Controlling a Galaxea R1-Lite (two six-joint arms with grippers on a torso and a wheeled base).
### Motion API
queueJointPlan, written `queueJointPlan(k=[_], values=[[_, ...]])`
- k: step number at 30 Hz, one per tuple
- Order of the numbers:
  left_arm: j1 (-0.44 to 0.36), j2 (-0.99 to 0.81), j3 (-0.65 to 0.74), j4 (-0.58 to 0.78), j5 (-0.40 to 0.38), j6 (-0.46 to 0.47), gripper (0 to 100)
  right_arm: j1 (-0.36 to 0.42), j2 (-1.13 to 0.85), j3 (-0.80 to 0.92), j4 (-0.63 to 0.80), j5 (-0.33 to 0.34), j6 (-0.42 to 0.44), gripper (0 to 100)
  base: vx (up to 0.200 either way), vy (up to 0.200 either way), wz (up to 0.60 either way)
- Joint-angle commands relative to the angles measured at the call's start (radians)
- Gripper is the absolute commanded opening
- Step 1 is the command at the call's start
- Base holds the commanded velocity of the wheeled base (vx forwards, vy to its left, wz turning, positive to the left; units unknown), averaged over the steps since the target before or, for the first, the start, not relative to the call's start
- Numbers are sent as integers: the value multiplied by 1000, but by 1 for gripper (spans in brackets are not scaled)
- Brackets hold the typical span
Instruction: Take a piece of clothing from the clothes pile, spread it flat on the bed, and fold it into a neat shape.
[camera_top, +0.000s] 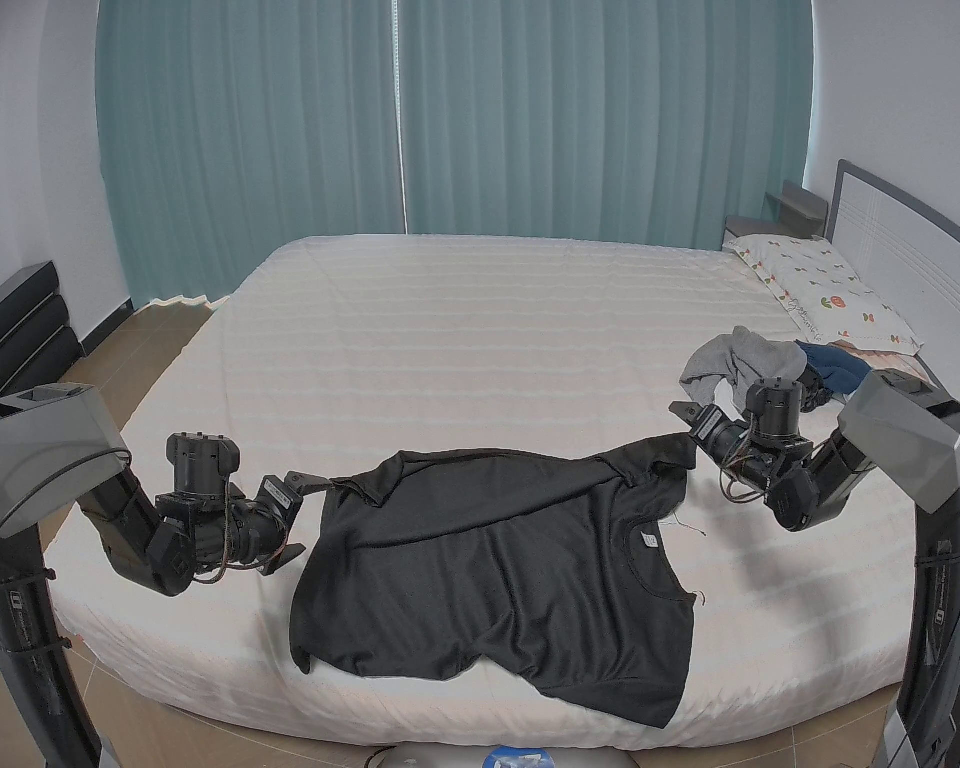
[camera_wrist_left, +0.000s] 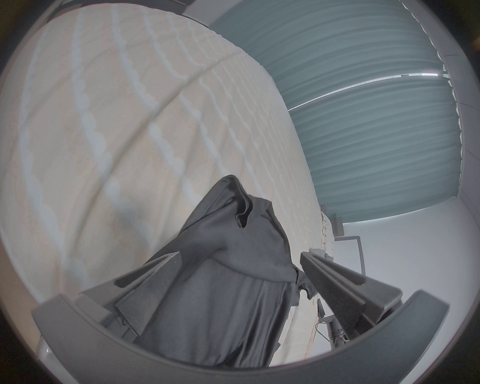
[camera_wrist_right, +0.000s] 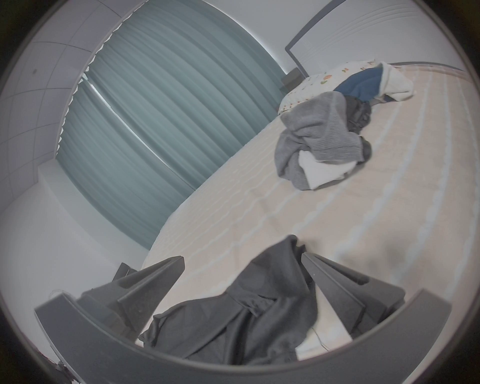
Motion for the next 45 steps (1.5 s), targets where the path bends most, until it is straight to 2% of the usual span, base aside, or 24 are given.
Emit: queueJointPlan(k=[1,4,7,10,11,12,14,15,19,24,26,31,34,38,45], values=[[-5,-56,71,-18,-2,9,100,-6,-112,151,-31,16,31,100,0,0,0],[9,-67,128,-21,-2,71,100,28,-166,300,-35,43,77,100,0,0,0],[2,-74,159,-26,-4,75,100,44,-198,389,-71,57,129,100,0,0,0],[-17,-74,169,-21,-5,75,100,56,-210,456,-123,108,186,100,0,0,0],[-36,-71,172,-21,-4,75,100,56,-210,507,-164,152,221,100,0,0,0],[-42,-67,175,-20,-4,75,100,56,-202,538,-190,181,232,100,-200,0,0],[-42,-67,175,-20,-4,75,100,56,-202,538,-190,181,232,100,-200,0,0],[-45,-62,182,-23,1,86,100,57,-195,591,-246,223,233,100,-200,0,0],[-48,-62,198,-15,5,130,100,57,-187,604,-250,224,233,100,-50,0,0],[-56,-73,249,-13,13,238,100,59,-150,611,-255,224,233,100,0,0,0],[-70,-68,257,-12,18,245,100,65,-138,610,-256,223,232,100,0,0,0],[-99,-50,257,7,108,268,100,74,-123,608,-258,217,230,100,0,0,0],[-125,-34,271,31,159,331,100,74,-121,608,-256,214,226,100,0,0,0],[-159,-17,272,33,180,331,100,73,-121,605,-256,212,210,100,0,0,0],[-163,10,289,22,197,351,100,74,-96,605,-253,206,198,100,0,0,0]])
